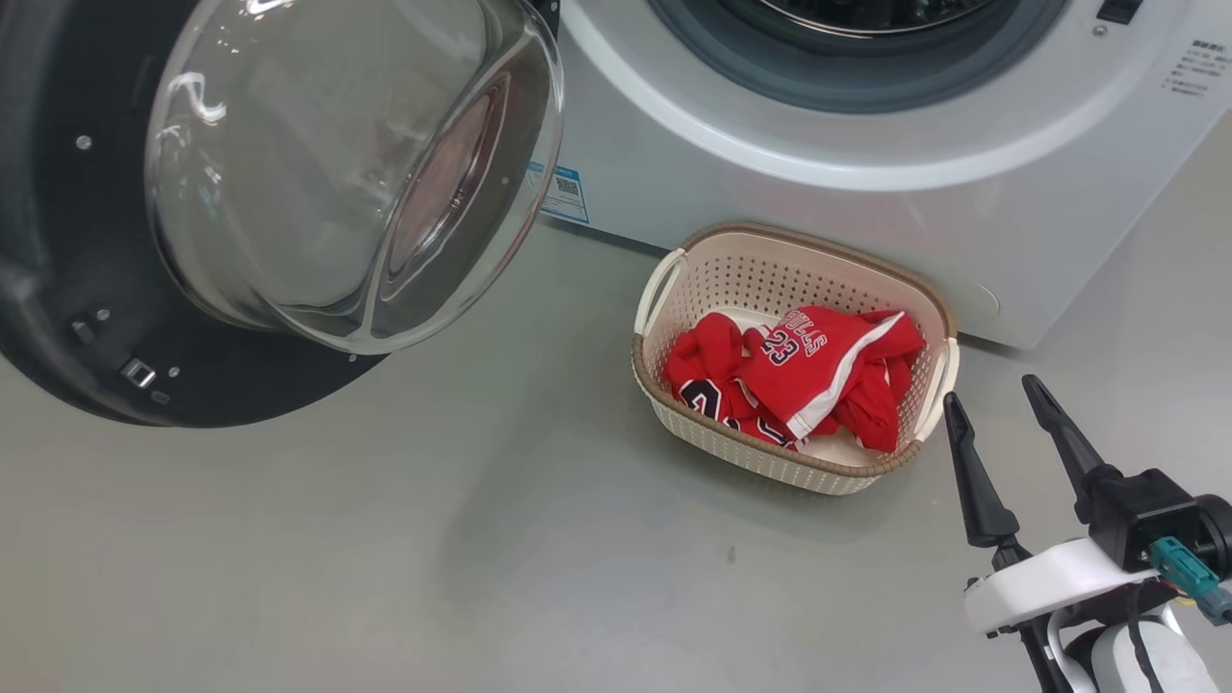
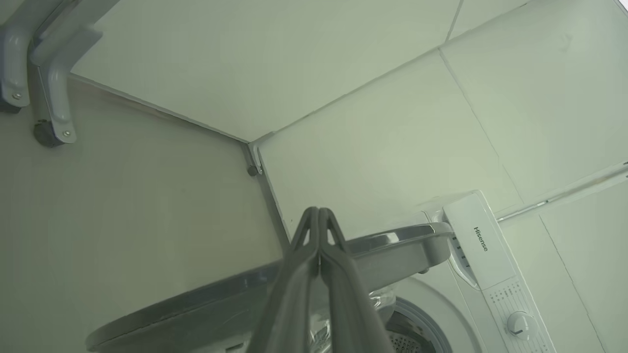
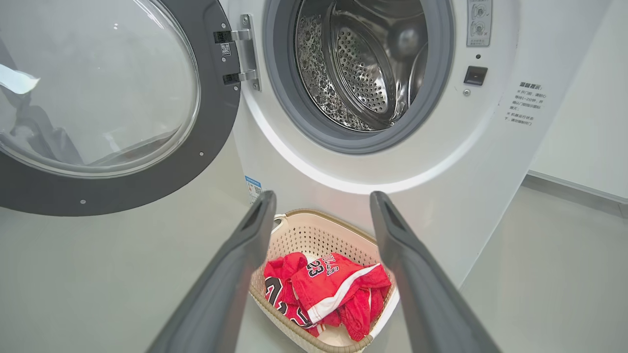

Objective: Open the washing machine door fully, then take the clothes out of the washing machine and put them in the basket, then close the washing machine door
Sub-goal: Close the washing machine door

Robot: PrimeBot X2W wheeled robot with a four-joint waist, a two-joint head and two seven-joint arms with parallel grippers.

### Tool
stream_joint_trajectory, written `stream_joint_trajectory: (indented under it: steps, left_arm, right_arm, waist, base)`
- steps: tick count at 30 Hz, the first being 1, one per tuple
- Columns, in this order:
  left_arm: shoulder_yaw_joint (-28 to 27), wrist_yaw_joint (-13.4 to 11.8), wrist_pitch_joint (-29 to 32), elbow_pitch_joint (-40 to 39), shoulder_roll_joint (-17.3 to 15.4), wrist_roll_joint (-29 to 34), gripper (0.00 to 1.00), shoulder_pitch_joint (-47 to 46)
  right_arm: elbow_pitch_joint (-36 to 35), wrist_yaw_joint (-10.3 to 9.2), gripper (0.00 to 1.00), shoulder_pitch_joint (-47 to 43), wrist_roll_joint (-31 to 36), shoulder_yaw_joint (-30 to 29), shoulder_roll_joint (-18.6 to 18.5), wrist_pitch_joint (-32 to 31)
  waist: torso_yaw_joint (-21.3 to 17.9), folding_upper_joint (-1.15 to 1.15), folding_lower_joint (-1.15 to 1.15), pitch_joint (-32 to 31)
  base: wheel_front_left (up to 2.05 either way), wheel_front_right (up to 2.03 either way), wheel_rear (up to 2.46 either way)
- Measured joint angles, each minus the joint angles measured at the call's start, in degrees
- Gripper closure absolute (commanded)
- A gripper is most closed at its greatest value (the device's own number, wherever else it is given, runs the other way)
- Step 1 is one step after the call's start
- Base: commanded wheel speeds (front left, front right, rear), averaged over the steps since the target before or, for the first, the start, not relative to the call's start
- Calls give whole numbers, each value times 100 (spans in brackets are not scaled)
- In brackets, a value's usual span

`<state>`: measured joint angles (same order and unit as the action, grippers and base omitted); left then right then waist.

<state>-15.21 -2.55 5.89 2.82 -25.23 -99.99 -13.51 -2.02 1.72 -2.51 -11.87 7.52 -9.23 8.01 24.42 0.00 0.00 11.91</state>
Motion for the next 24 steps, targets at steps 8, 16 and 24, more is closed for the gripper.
stream_joint_trajectory:
  steps: [8, 16, 24]
  left_arm:
    - [53, -229, 393, 857, -115, -223, 100, -206]
    - [361, -229, 671, 1293, -129, -219, 100, -467]
    - [508, -220, 825, 1641, -175, -166, 100, -578]
  right_arm:
    - [-52, 22, 0, 89, 1, -8, -74, -25]
    - [-99, 23, 0, 108, 1, -66, -142, -65]
    - [-132, 23, 0, 115, 1, -99, -167, -74]
  waist:
    - [-216, 0, 0, 190]
    - [-341, 0, 0, 306]
    - [-359, 0, 0, 364]
  base:
    - [0, 0, 0]
    - [0, 0, 0]
    - [0, 0, 0]
